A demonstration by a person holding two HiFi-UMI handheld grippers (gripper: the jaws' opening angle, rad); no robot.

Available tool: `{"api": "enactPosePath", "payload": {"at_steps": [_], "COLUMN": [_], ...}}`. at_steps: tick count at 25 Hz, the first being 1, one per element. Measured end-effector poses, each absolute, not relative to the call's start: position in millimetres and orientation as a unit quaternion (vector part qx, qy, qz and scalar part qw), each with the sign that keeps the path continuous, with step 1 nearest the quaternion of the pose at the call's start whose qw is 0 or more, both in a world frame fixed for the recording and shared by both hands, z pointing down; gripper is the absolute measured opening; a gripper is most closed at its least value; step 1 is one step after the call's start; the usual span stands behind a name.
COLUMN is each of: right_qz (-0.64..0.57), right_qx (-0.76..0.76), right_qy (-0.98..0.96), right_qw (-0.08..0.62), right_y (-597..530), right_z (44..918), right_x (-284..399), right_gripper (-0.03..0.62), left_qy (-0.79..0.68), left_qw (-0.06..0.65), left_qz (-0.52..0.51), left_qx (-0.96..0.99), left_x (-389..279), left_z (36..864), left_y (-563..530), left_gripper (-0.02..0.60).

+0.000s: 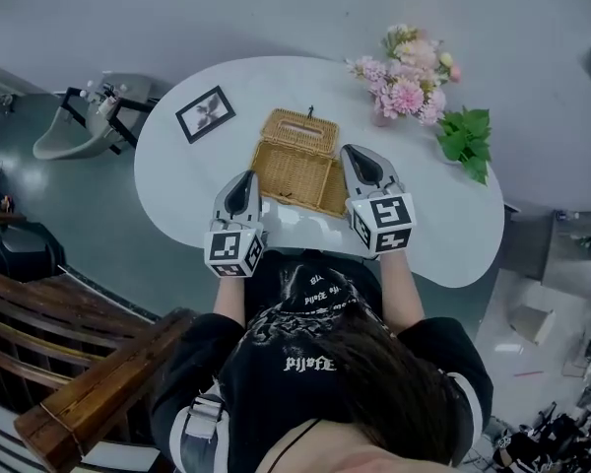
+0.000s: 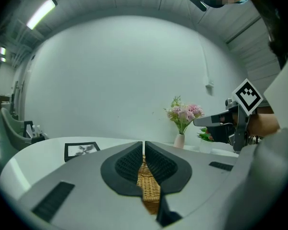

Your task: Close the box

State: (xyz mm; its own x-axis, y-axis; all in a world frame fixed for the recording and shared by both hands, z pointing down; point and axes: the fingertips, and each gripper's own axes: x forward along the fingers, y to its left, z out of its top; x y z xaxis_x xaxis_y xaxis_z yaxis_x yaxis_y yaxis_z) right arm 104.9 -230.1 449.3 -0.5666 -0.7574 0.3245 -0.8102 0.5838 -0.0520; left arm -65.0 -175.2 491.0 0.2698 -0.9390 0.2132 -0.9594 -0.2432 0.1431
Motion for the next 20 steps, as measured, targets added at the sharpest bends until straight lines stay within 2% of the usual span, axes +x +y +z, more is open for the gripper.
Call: {"api": "enactPosePath", "payload": {"at_steps": [12,20], "right_qz": [0.149,0.178], "right_qx": [0.468,0.446], "right_qy": [-0.860,-0.862], "right_qw": [0.139,0.163], "right_y": [-291.8,-315.8], "right_z": [447.0,462.9], "right_x": [93.7,69.4], "right_gripper": [0.026,0.055], "left_qy": [-0.595,-0.581], "left_qw": [0.129,0.139], "left_qz": [0.036,0.033], "left_qx": [0.793,0.801], "left_x": [-81.5,-92.3], "left_z": [478.2,482.6], "left_y": [-198.8,-213.1], "left_gripper": [0.032,0.032]}}
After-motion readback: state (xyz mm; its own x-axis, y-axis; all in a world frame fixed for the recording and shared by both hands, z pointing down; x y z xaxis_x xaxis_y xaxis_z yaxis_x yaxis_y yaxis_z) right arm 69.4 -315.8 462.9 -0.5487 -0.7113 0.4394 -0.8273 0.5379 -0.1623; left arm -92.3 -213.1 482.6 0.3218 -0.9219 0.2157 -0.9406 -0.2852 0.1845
